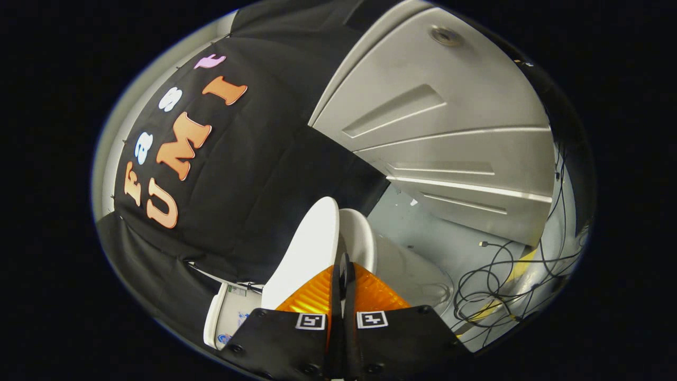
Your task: Open the toilet lid.
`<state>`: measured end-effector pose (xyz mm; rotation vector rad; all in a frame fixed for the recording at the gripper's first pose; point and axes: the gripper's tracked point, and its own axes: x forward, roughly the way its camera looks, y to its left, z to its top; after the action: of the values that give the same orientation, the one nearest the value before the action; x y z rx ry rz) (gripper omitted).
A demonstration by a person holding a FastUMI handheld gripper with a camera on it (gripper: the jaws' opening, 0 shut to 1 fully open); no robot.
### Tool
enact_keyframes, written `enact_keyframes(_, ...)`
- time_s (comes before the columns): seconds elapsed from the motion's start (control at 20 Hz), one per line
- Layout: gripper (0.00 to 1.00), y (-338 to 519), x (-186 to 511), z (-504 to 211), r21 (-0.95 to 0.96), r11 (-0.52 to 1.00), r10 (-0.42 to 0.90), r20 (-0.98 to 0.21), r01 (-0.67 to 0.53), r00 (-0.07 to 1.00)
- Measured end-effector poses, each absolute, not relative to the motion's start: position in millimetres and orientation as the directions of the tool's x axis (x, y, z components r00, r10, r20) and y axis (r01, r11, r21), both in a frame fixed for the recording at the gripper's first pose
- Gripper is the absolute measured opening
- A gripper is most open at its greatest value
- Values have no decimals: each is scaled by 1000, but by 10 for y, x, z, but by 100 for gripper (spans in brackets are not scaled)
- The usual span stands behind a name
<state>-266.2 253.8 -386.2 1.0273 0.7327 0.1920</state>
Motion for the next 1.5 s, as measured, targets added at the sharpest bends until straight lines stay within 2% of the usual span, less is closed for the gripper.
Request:
enact_keyframes(0.55, 8, 2629, -2485, -3303, 821, 562, 465, -413, 99, 783)
enact_keyframes(0.7, 8, 2679, -2434, -3037, 836, 545, 470, -369, 65, 802)
enact_keyframes(1.0, 8, 3058, -2377, -2305, 801, 584, 562, -279, -135, 778)
enact_keyframes(1.5, 8, 3448, -2427, -1596, 712, 639, 607, -235, -291, 759)
